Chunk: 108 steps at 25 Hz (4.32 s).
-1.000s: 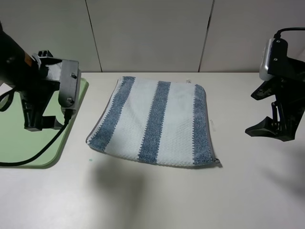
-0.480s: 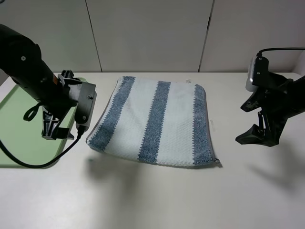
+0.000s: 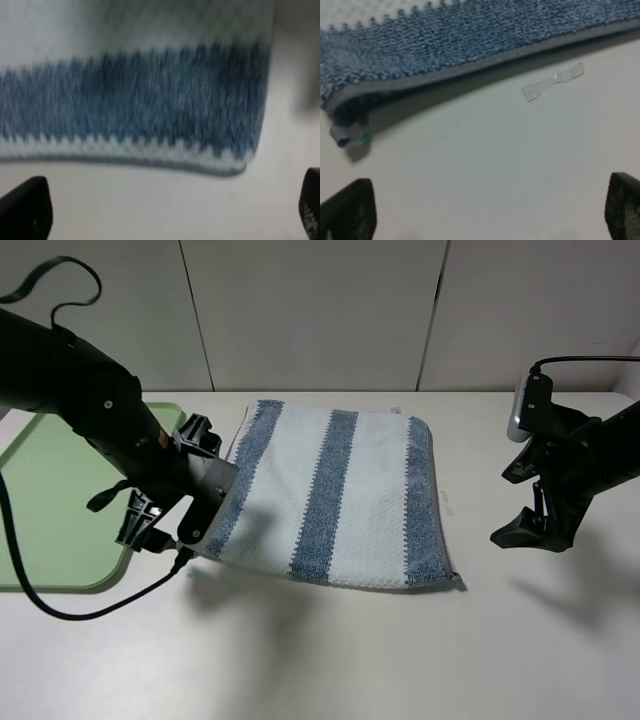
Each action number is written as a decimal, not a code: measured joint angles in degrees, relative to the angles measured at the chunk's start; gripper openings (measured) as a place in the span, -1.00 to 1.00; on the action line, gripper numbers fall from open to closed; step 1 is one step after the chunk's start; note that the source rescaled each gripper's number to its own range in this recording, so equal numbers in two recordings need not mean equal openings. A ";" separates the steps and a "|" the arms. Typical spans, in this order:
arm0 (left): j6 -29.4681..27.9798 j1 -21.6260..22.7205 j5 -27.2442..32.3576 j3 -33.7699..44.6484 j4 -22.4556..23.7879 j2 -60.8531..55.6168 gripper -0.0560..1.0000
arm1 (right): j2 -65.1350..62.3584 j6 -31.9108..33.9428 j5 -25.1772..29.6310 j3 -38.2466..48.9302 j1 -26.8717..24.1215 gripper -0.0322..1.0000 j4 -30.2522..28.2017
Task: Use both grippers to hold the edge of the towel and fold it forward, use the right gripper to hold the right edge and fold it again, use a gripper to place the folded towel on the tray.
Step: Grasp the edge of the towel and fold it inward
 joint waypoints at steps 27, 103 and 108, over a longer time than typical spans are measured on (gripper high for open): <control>0.02 -1.67 -2.20 -0.08 2.58 7.85 0.90 | 0.01 -2.16 -2.57 0.00 12.60 1.00 0.68; -1.43 -1.61 -2.62 -0.08 2.77 8.12 -0.12 | 12.49 0.64 -30.57 6.26 36.54 -0.07 1.98; -1.43 -1.61 -2.62 -0.08 2.77 8.12 -0.20 | 12.66 4.05 -32.18 6.37 36.59 -0.09 1.98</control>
